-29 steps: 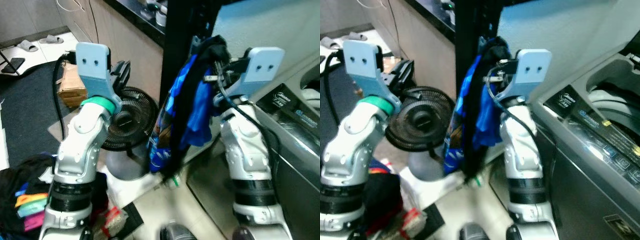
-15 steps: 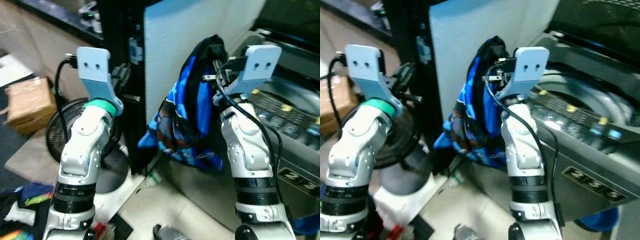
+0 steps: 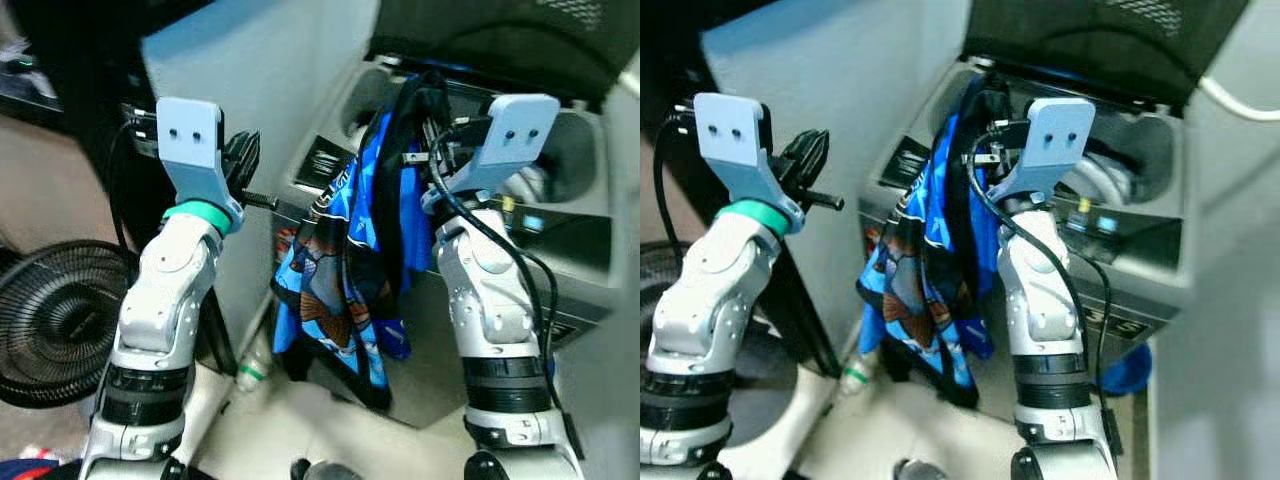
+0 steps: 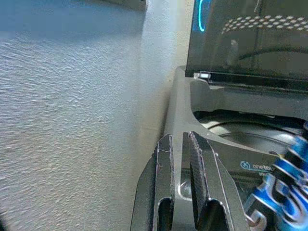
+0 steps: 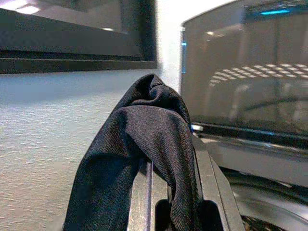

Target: Clothes washing

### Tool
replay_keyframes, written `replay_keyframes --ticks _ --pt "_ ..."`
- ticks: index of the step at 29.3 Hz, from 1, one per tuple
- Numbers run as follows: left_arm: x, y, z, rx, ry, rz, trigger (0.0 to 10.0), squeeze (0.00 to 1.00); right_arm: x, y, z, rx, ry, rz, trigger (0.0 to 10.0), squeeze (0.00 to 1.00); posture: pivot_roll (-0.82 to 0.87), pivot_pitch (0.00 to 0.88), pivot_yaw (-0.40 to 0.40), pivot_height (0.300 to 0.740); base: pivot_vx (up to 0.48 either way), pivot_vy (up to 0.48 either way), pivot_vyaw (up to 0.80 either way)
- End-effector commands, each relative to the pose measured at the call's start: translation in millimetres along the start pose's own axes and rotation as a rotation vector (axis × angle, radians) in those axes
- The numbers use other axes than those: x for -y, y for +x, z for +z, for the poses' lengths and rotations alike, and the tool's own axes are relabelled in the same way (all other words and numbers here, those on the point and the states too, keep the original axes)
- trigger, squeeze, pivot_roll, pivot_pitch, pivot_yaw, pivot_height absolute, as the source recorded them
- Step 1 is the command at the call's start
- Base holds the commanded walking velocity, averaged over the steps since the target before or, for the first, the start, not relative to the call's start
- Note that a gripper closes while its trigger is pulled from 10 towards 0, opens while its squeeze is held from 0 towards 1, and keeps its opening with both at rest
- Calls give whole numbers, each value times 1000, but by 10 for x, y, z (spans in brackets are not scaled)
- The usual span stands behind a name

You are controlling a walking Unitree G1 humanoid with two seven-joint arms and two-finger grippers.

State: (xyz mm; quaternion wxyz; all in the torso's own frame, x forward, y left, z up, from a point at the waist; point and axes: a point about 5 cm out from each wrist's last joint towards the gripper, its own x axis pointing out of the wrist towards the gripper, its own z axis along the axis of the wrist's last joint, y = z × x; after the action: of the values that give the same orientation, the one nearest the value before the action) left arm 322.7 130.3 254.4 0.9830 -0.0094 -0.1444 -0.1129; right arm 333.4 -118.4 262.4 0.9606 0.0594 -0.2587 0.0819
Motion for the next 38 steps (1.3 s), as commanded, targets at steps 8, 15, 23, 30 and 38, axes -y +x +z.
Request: replay_keyframes --ticks 8,15,23,30,38 --pt "15 -3 -13 -1 -2 -5 10000 0 43 27 74 41 8 -24 10000 0 -15 0 19 740 0 0 -800" --pt "12 0 -13 2 0 0 10000 0 63 39 70 38 18 -39 10000 0 -13 0 17 740 0 0 -800" --pt "12 9 26 15 -1 2 10000 0 81 46 79 42 23 -54 10000 0 -13 0 18 740 0 0 -800" --pt "15 13 75 47 32 10 10000 0 -3 120 257 114 47 -12 10000 0 -15 0 20 740 0 0 -800" --pt "-32 22 133 106 102 98 10000 0 -278 252 462 200 84 141 10000 0 -8 0 15 740 51 0 -650"
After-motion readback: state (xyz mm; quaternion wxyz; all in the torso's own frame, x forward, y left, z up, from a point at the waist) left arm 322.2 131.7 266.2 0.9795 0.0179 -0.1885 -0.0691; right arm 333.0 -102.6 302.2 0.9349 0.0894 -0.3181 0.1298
